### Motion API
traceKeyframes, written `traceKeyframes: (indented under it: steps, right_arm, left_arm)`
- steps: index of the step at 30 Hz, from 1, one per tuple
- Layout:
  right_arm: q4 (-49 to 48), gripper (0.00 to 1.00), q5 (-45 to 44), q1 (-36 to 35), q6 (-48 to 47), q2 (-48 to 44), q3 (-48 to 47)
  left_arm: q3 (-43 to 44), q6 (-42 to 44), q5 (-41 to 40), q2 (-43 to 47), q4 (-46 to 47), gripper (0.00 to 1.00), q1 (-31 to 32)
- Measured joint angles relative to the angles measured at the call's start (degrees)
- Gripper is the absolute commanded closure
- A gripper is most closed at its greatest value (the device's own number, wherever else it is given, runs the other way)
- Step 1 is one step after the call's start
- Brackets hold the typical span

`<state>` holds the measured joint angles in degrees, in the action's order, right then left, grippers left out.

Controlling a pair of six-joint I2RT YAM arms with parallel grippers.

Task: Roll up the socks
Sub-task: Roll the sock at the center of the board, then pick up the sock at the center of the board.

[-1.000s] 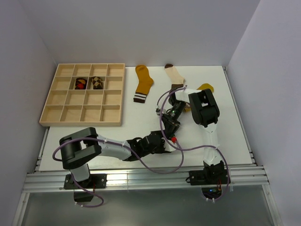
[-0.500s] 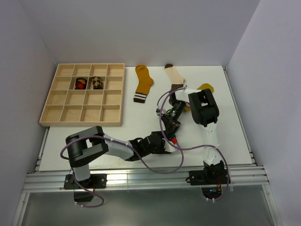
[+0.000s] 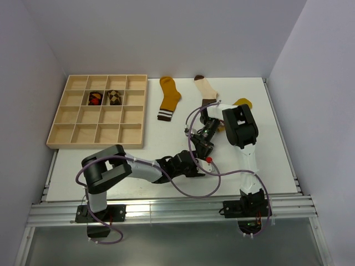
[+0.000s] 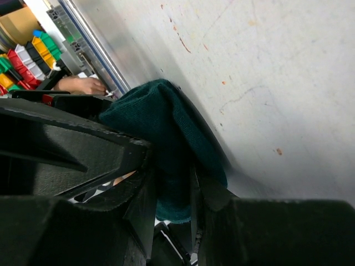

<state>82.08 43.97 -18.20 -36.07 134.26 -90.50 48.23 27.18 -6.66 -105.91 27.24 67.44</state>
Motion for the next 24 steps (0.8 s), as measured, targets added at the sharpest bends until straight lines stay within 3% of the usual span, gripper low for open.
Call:
traceKeyframes:
  steps: [12,19,24]
  right_arm:
    - [1.8,0.73,-2.3,1.2,-2.9,0.2,-0.3]
    - [1.9,0.53,-2.6,1.8,-3.4,0.2,-0.3]
    - [1.6,0.47,-2.7,3.1,-2.9,-0.9,0.3]
  left_arm:
    - [6.2,-5.7,5.7,-3.0,-6.6,0.56,-1.2]
    - [9.5,-8.0,9.7,-3.8,-11.8,0.82,-2.8]
    - [12.0,-9.3,11.4,-4.8,-14.6,0.95,-3.3]
